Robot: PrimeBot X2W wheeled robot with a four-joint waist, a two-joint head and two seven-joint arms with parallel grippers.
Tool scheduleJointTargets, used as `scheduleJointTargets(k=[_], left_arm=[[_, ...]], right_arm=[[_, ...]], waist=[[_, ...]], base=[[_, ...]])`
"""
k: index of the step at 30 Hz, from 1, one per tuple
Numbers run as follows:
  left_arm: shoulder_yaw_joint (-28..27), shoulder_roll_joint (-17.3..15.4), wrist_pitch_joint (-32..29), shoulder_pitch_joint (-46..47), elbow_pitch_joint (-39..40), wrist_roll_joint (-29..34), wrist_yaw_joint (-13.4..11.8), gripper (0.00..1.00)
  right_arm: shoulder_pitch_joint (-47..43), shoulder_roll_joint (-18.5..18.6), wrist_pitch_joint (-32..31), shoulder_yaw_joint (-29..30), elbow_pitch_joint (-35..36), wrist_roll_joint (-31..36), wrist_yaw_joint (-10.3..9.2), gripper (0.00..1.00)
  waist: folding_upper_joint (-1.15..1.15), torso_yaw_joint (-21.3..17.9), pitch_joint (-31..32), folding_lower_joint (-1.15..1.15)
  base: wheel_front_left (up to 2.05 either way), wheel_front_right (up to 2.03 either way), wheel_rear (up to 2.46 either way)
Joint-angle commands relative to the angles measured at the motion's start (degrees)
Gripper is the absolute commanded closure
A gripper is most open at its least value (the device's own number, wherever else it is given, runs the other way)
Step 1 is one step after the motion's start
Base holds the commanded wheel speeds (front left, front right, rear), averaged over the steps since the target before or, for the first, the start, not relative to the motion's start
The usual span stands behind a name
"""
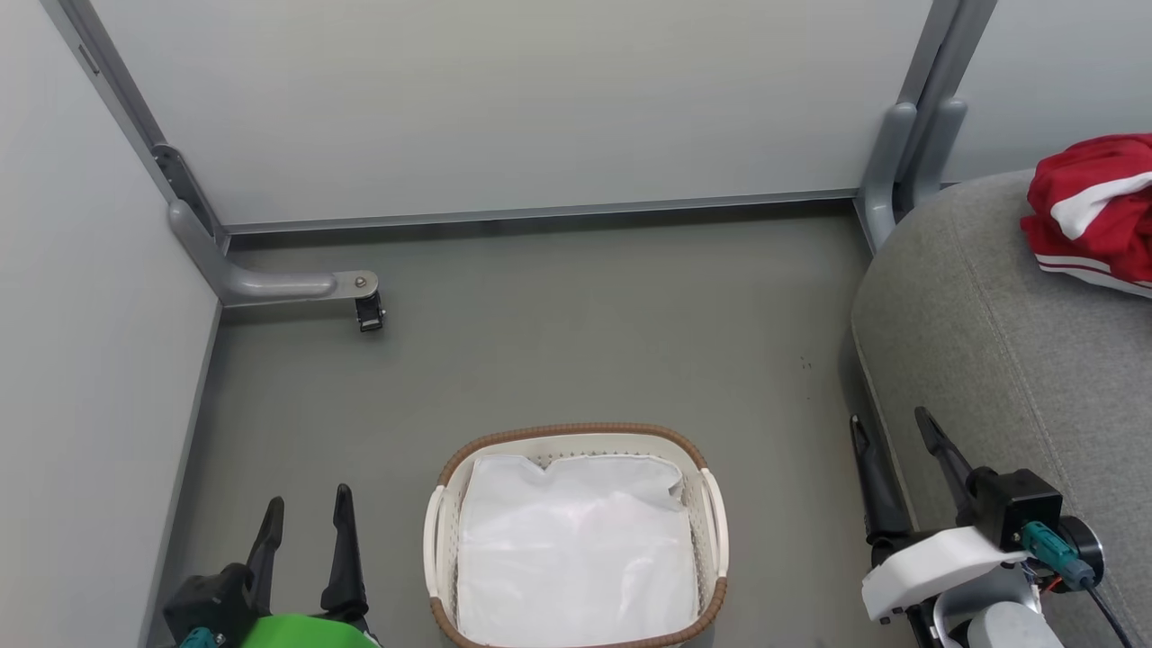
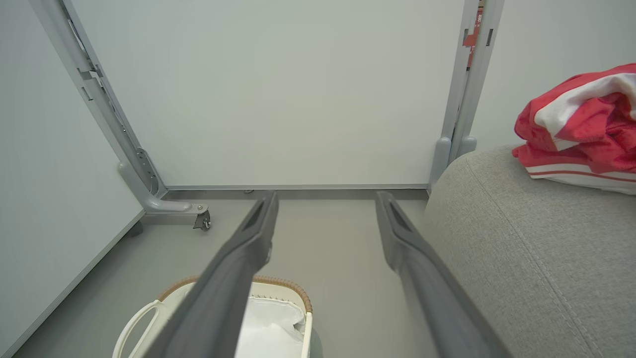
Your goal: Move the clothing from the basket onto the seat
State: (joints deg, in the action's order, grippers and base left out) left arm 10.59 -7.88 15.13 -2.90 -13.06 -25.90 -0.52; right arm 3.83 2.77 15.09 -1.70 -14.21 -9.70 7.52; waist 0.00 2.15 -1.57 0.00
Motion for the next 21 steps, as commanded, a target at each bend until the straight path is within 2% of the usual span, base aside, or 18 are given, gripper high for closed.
scheduleJointTargets(k=[1, 21], left_arm=[[-0.3, 0.33, 0.02, -0.44, -0.01, 0.44, 0.29, 0.0], [-1.08, 1.44, -0.02, 0.03, -1.38, 0.42, 1.84, 0.0]], right_arm=[[-1.03, 0.22, 0.11, -0.01, -0.37, -0.49, -0.06, 0.0], [-0.41, 0.22, 0.11, -0.22, -2.54, -0.92, -0.06, 0.0]], waist=[[0.0, -0.07, 0.01, 0.0], [0.0, -0.07, 0.26, 0.0]], base=[[0.0, 0.0, 0.0], [0.0, 0.0, 0.0]])
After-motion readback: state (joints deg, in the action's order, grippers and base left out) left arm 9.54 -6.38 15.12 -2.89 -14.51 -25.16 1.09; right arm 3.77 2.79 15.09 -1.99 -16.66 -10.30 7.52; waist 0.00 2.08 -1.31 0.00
